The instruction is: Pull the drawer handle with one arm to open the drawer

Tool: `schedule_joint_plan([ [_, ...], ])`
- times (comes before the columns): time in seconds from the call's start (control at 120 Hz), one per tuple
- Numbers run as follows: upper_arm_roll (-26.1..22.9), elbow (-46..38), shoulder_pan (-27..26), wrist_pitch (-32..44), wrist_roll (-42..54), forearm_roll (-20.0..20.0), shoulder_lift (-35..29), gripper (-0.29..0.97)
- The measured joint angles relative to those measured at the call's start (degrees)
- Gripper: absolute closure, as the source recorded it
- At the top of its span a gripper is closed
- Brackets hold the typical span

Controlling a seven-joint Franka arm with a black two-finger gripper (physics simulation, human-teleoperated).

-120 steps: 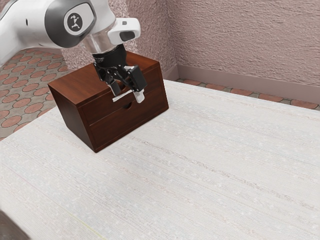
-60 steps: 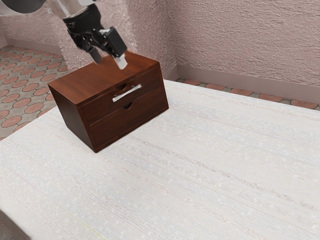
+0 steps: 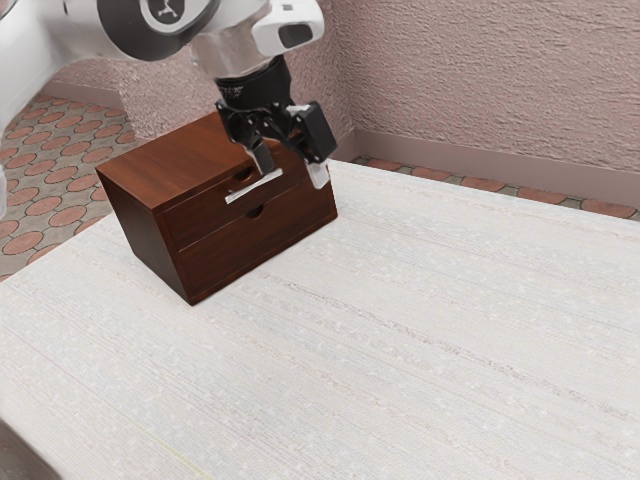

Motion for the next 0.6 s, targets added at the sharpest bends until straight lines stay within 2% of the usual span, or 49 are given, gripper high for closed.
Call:
schedule_joint_plan([
  [0.142,-1.2,-0.2,-1.7,-0.2,-3.5,4.0,-0.4,0.0],
  [0.433,-2.3,-0.4,-1.9,-1.7,-11.7,7.8,-0.6,0.0],
  [0.6,-6.6,-0.4,-2.2,-0.6,-15.9,7.1,1.7,0.0],
])
